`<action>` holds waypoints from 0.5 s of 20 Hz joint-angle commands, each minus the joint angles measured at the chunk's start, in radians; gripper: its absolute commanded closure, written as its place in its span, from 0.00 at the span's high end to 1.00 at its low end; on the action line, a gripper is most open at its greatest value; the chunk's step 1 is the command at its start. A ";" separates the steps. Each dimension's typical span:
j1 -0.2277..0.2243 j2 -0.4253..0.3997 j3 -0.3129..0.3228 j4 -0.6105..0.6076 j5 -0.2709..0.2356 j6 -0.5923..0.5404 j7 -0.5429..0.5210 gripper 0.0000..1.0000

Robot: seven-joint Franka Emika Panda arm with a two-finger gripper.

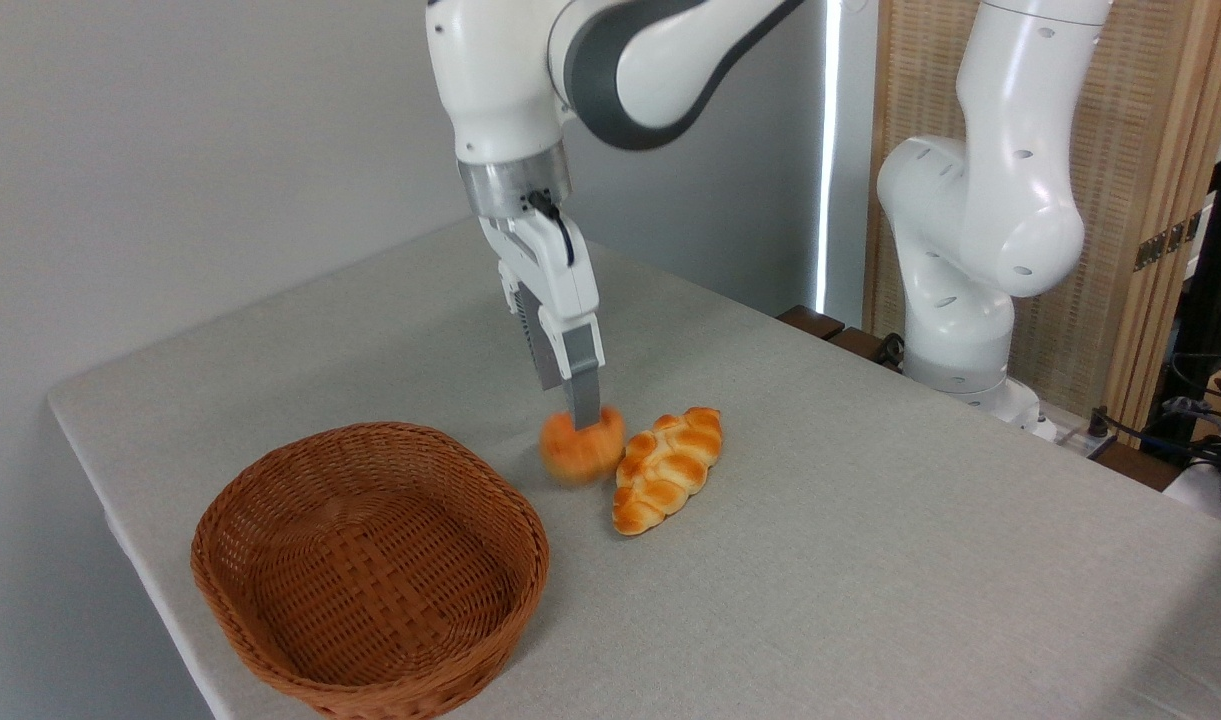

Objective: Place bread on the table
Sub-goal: 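Open the gripper and raise it away from the bun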

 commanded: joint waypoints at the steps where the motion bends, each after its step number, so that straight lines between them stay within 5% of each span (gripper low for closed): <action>1: 0.002 -0.014 0.043 0.013 0.083 0.064 0.015 1.00; 7: 0.057 0.032 0.058 0.146 0.022 0.069 -0.101 1.00; 10: 0.085 0.118 0.045 0.326 -0.026 -0.085 -0.146 1.00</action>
